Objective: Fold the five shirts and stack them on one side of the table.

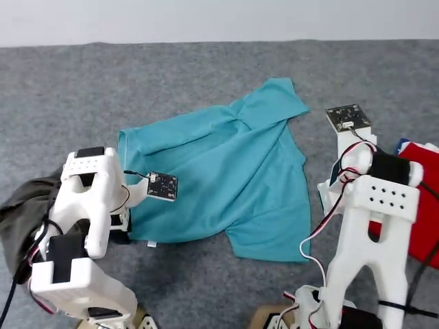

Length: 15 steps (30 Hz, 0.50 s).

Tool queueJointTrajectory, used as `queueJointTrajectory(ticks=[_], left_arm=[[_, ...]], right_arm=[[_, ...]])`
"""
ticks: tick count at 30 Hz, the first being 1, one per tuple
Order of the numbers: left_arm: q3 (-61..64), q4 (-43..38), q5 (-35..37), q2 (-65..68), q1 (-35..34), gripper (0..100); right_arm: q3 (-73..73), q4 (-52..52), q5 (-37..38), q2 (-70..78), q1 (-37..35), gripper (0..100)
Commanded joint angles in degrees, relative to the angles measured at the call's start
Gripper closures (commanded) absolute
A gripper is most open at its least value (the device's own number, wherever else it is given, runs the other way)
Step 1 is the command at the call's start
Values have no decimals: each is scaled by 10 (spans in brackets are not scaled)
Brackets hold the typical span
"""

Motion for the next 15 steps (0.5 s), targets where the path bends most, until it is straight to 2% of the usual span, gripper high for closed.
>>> queueJointTrajectory(ticks=[1, 6, 12, 15], left_arm=[[-16, 19, 18, -9, 3, 859], [-16, 11, 27, -6, 3, 830], [21, -86, 27, -5, -9, 824], [29, -95, 28, -8, -7, 827]], right_arm=[[-7, -3, -4, -22, 6, 847], [-8, 0, -4, -23, 6, 846], [-8, -5, -4, -23, 6, 846], [-17, -5, -4, -18, 5, 846]])
